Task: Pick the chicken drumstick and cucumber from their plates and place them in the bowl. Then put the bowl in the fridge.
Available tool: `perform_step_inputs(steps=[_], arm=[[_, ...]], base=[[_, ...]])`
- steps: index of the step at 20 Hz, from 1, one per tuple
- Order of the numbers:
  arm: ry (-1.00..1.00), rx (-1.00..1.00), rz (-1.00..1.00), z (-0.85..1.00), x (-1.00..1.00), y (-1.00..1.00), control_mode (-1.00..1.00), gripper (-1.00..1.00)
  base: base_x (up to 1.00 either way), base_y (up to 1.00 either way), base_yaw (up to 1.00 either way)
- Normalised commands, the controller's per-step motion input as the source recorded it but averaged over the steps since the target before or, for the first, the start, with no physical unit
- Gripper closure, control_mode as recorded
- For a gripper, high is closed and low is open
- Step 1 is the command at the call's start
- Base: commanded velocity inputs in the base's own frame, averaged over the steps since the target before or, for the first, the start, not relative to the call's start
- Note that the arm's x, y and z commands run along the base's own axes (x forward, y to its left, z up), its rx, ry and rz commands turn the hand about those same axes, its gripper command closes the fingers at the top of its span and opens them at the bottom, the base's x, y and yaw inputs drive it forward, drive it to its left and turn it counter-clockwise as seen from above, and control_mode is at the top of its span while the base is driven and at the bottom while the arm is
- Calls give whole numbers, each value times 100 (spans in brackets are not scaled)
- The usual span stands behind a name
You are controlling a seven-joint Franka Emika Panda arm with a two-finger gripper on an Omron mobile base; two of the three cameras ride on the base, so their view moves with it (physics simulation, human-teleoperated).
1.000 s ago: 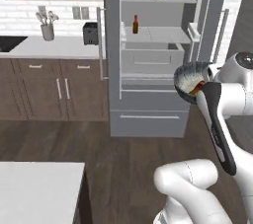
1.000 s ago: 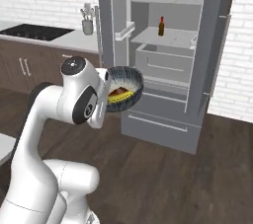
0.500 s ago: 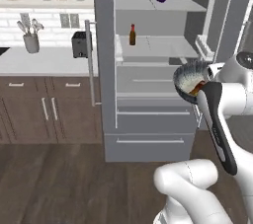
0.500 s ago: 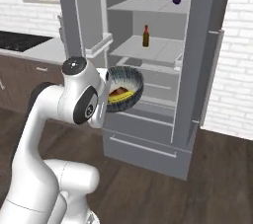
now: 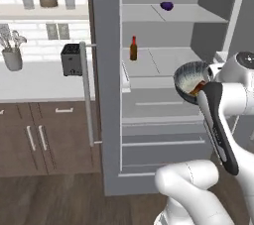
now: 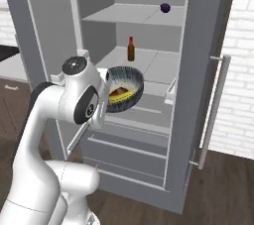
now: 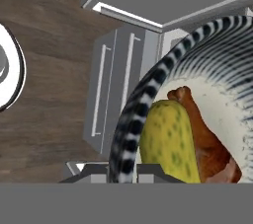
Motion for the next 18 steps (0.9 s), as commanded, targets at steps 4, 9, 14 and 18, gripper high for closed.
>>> perform_step_inputs(steps=[4, 9, 14, 18], arm=[[0, 0, 0, 0, 0, 0, 100, 100], [0, 0, 0, 0, 0, 0, 100, 100], [0, 0, 0, 0, 0, 0, 100, 100], [0, 0, 0, 0, 0, 0, 100, 100]], base=[[50, 16, -20], [53, 1, -19], [44, 11, -19], [76, 41, -11]])
